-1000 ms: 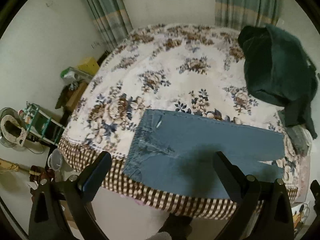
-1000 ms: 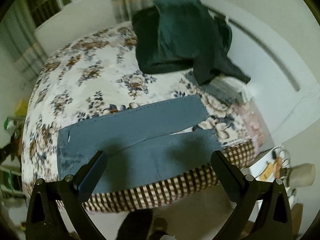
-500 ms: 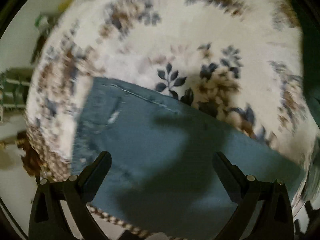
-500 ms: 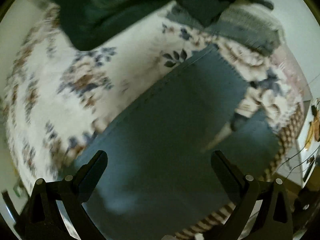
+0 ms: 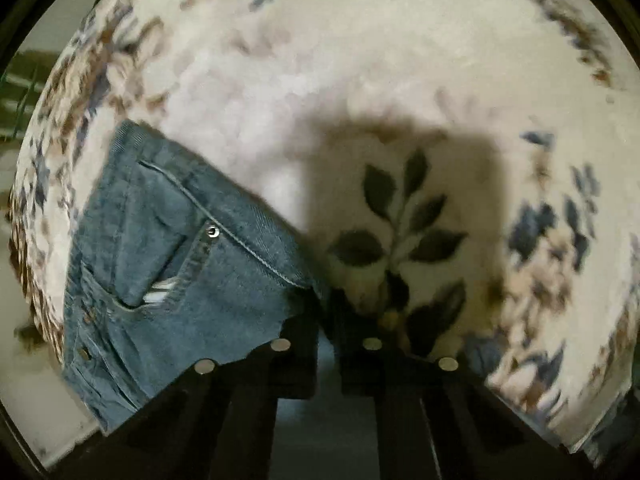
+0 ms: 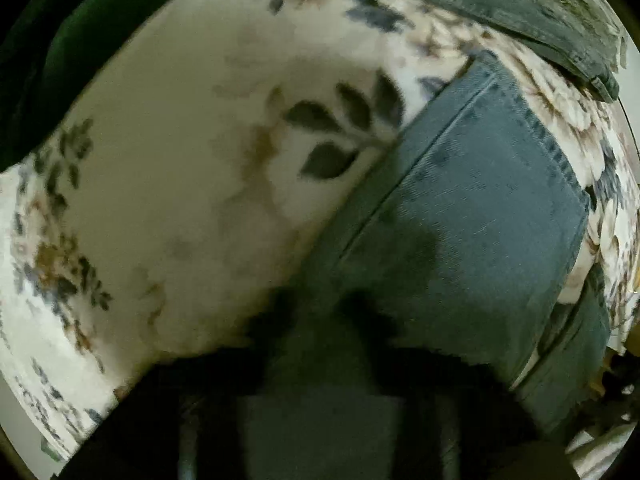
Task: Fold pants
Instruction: 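Grasp the jeans legs with both grippers and lift them toward the waistband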
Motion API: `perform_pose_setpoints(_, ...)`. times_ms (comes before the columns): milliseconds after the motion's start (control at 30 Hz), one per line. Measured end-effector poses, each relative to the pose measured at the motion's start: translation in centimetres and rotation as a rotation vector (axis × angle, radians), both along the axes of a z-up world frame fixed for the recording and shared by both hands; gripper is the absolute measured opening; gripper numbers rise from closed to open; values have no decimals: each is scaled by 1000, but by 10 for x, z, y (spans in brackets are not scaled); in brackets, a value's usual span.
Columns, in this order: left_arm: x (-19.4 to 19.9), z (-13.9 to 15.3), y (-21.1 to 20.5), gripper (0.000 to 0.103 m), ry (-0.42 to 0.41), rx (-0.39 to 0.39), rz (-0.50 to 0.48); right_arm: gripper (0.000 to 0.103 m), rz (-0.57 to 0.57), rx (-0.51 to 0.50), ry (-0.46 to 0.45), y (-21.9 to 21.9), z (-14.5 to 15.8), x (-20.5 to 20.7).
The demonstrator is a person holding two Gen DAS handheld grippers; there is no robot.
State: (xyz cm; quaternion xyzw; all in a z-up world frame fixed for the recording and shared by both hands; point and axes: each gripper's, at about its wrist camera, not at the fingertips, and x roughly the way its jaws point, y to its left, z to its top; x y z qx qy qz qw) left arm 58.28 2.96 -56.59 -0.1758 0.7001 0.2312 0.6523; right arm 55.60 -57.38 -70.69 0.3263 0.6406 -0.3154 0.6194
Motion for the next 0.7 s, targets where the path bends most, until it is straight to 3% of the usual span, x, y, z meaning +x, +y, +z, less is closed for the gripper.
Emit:
perform_pose_setpoints(200, -41, 82, 2, 4, -185, -14, -32, 7, 39, 9, -205, 4, 52, -50)
perform_pose_setpoints(267, -74, 124, 4, 4, -260, -26, -25, 7, 46, 30, -292, 4, 78, -82)
perform_pose_setpoints(400, -132, 152, 24, 4, -386, -48, 3, 7, 71, 66, -438, 16, 132, -156)
perform_pose_setpoints(433, -147, 151, 22, 4, -401, -49, 5, 7, 87, 62, -448, 18, 146, -181)
perform_pose_setpoints(533, -215, 152, 28, 4, -402, -33, 13, 7, 134, 59, -441, 25, 152, -243)
perform_pose_setpoints(700, -304, 77, 29, 4, -256, -3, 60, 7, 172, 92, -340, 25, 94, -327)
